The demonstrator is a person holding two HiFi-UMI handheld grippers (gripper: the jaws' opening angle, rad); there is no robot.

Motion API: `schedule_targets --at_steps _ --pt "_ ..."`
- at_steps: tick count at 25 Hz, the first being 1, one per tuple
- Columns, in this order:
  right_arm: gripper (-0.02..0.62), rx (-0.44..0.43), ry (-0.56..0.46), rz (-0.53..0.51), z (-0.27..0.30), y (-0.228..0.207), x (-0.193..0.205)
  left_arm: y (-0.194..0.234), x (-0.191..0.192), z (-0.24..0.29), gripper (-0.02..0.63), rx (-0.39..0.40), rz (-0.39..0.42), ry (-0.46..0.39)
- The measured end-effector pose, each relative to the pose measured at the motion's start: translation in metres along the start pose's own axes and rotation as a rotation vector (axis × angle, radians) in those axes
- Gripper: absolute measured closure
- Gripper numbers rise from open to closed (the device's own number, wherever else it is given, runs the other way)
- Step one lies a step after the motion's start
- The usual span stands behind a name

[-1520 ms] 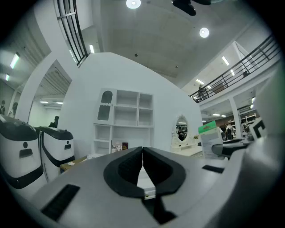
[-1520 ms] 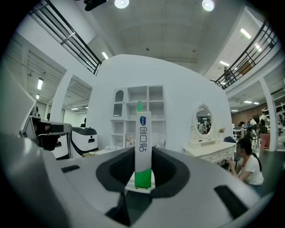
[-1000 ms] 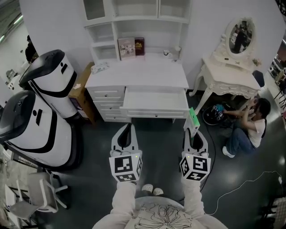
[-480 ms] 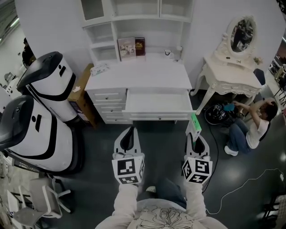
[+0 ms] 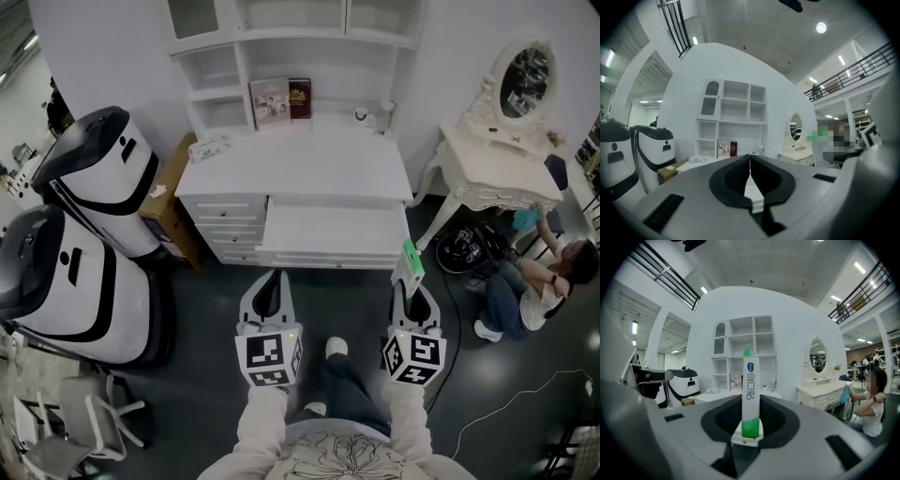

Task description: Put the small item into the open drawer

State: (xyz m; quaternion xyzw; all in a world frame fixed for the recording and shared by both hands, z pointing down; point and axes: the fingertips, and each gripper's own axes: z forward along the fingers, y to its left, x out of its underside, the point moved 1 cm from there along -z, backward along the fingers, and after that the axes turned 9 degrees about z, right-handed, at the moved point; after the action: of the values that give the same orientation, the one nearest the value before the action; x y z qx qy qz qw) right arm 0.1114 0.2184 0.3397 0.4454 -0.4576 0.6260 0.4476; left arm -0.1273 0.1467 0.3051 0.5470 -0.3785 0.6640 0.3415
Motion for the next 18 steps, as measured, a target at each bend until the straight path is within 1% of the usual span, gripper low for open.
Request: schedule_targets --at_steps 12,18 --pt "0.506 -0.097 0.010 -0.028 0.180 -0.041 -0.050 0.002 -0.025 0.174 0.600 -0.060 0.002 0.007" --pt "0.506 -0.137 0.033 -0.031 0.240 -0.058 -0.054 -0.003 -0.022 0.232 0.600 -0.078 -0.002 0.028"
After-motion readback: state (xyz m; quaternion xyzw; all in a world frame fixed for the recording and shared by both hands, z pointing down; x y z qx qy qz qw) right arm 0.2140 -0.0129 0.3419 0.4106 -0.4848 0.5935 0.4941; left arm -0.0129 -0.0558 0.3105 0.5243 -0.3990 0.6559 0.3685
